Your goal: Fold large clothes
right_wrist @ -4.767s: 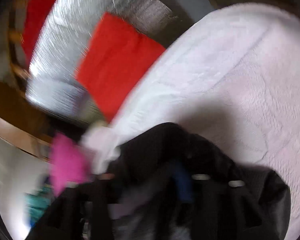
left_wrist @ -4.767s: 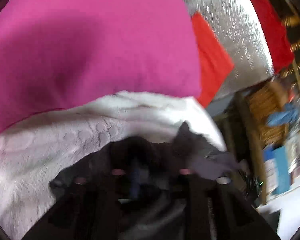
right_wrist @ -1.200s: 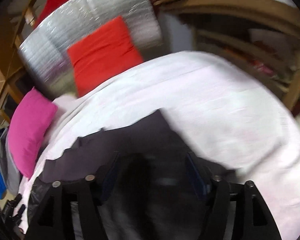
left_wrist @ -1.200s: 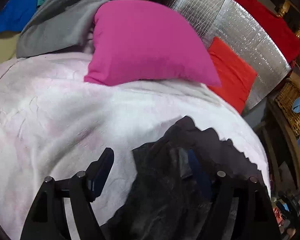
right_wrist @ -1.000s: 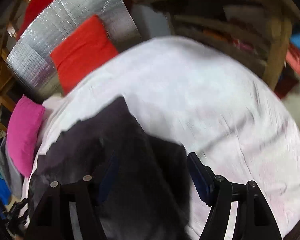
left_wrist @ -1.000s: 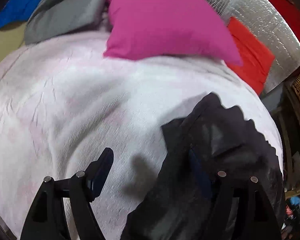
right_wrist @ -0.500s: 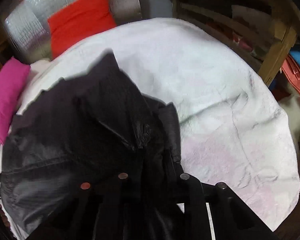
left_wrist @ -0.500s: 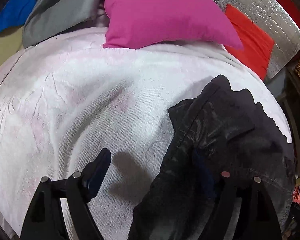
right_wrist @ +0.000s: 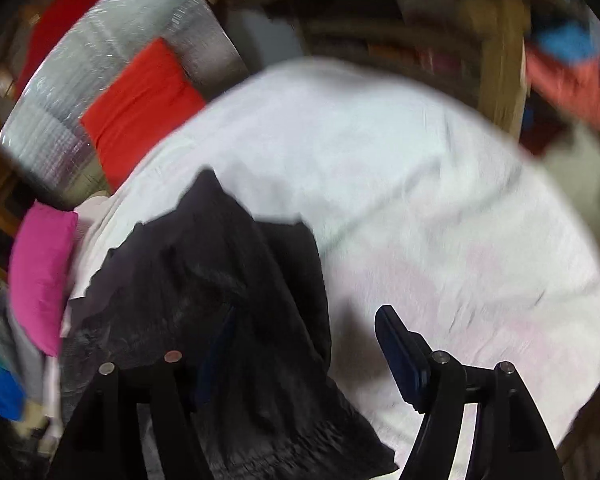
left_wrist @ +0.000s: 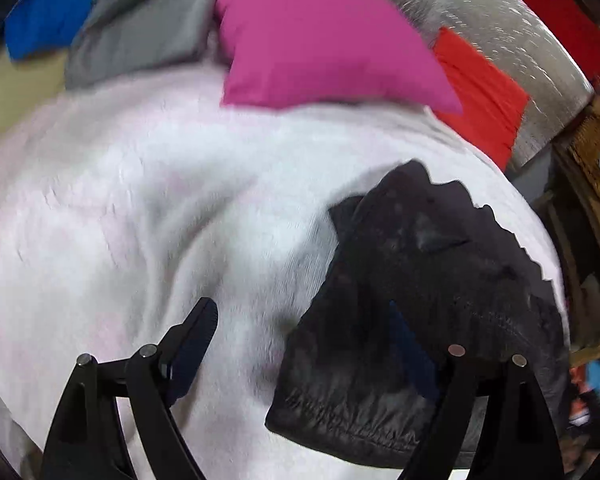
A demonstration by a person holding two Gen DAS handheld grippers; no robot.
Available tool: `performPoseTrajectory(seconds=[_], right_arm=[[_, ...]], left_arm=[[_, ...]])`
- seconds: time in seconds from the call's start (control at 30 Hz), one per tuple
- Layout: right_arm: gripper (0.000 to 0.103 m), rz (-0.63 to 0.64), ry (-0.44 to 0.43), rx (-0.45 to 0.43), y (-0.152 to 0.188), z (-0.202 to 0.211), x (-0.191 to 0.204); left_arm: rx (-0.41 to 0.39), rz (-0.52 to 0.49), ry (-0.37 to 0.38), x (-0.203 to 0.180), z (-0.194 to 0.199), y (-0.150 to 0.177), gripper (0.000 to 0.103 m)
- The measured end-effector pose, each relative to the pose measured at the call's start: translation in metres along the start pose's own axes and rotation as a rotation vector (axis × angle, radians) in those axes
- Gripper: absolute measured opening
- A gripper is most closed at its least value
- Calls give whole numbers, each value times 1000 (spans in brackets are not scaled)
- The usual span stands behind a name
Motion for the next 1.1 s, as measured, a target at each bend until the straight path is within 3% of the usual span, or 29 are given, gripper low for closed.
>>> performPoseTrajectory(seconds=[0.07,0.17,0.4,0.57,0.83,0.9,0.97,1.03,1.1], right_arm=[[74,-15,-112,98,5,-17,4],[76,-27,-161,171,16,-33,8],[80,43,-133,123,25,-32,31],[74,81,-93,75,21,-38,35],[74,103,-57,35,22,-43,38],[71,115,-49,22,22,-41,40],[62,127,-46,2,22,-38,42],[54,138,-43,-30,19,-32,45],[54,151,-20,-44,19,-31,49]], left_arm=[[26,67,55,8,-5,2,86],[62,147,142,12,-13,6,86],[216,179,331,-12,-42,25,86],[212,140,362,-27,-52,23,87],[196,166,406,-43,-72,15,90],[193,135,402,-50,-75,16,88],[190,128,400,-54,-78,15,88],[177,140,376,-53,-80,13,64],[168,162,375,-49,-81,12,55]])
Point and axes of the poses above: each gripper's, at about its wrist camera, not at the fingertips, and z roughly against the way its jaws point, x to its left, y to its underside, the point moved 7 cm from there along -z, roughly the way its jaws point, and after that the axes turned 13 degrees about y, right-handed, at the moved point
